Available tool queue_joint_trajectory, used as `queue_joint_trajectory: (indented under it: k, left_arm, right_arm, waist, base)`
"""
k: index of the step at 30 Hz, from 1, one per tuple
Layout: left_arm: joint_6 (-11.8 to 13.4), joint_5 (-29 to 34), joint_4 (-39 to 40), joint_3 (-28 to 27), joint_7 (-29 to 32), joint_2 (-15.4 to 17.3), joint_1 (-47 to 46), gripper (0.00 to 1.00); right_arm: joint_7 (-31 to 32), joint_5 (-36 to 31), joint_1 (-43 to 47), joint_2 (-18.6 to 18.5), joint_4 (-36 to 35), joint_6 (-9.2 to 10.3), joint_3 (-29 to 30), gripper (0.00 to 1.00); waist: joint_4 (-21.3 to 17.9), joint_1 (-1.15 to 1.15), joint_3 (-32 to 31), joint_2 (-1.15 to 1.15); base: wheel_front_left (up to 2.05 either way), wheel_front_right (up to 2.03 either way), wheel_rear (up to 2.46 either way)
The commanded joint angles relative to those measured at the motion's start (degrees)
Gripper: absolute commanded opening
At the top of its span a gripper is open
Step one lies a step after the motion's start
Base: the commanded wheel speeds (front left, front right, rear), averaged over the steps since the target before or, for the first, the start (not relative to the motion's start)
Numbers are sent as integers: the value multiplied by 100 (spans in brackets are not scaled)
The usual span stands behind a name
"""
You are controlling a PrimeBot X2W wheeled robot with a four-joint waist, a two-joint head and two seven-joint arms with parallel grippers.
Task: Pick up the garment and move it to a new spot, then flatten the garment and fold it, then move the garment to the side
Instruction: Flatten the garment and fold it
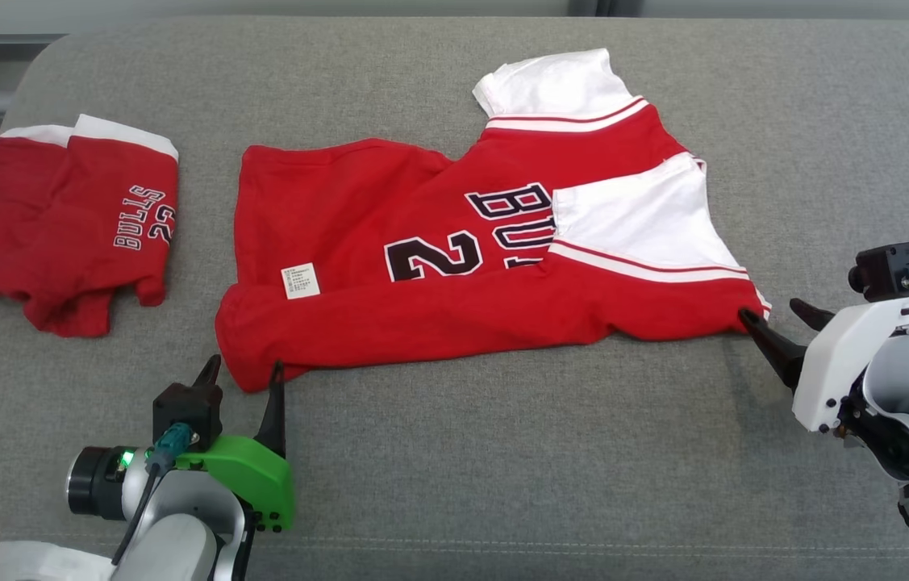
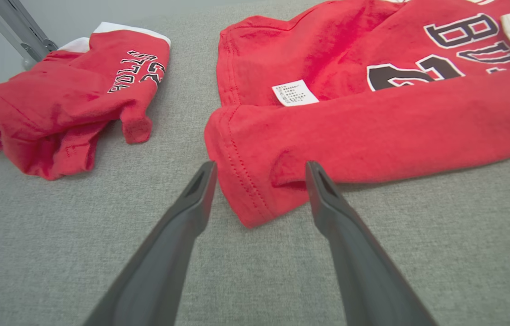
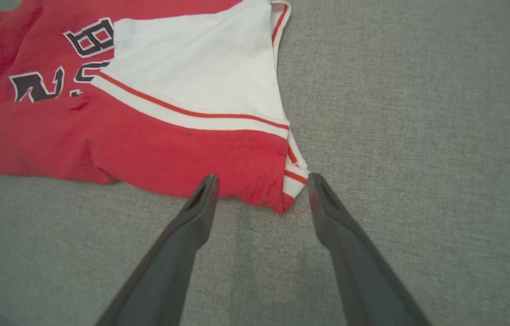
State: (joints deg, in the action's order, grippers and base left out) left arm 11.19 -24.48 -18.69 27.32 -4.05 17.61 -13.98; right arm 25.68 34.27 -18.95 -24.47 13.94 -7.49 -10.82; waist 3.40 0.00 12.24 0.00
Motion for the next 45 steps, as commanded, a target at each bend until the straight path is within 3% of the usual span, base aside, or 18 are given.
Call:
queue_joint_trajectory:
  k: [1,14,15,16,17,19,20,21,22,36,45]
  left_arm:
    - [-60,38,-103,36,2,-22,-156,100]
    - [-273,-32,-763,196,289,-67,-599,100]
    - [-293,-51,-790,199,283,-68,-622,100]
    - [-298,-64,-812,192,263,-77,-644,100]
    - [-307,-81,-829,187,245,-86,-649,91]
    - [-362,-134,-832,174,197,-101,-652,47]
    - [-391,-157,-840,178,171,-101,-650,16]
    - [-436,-190,-840,187,143,-102,-648,0]
    - [-461,-189,-845,189,114,-98,-644,0]
    - [-750,-106,-942,350,-139,317,-361,0]
    - [-760,-269,-748,415,-45,431,106,0]
  right_arm:
    - [43,-131,87,111,-39,1,173,100]
    - [145,-552,-147,433,158,1,413,100]
    - [137,-560,-161,440,174,0,424,90]
    - [129,-567,-169,444,187,0,432,87]
    - [135,-574,-174,444,208,1,442,79]
    - [129,-578,-179,440,228,0,447,48]
    - [112,-584,-178,425,241,0,446,27]
    - [96,-585,-175,414,249,0,435,10]
    - [89,-579,-171,397,247,0,404,0]
    - [130,-227,256,-149,135,6,254,0]
    - [590,219,1010,-167,-364,6,438,0]
  waist:
    - [34,0,60,0]
    - [81,0,368,0]
    - [85,0,390,0]
    - [89,0,408,0]
    - [92,0,422,0]
    - [96,0,442,0]
    - [98,0,449,0]
    - [99,0,453,0]
    - [101,0,454,0]
    - [49,0,161,0]
    - [-22,0,-212,0]
  base:
    - [0,0,0]
    - [0,0,0]
    - [0,0,0]
    - [0,0,0]
    - [0,0,0]
    - [0,0,0]
    - [0,0,0]
    - [0,0,0]
    - [0,0,0]
    - [0,0,0]
    - [0,0,0]
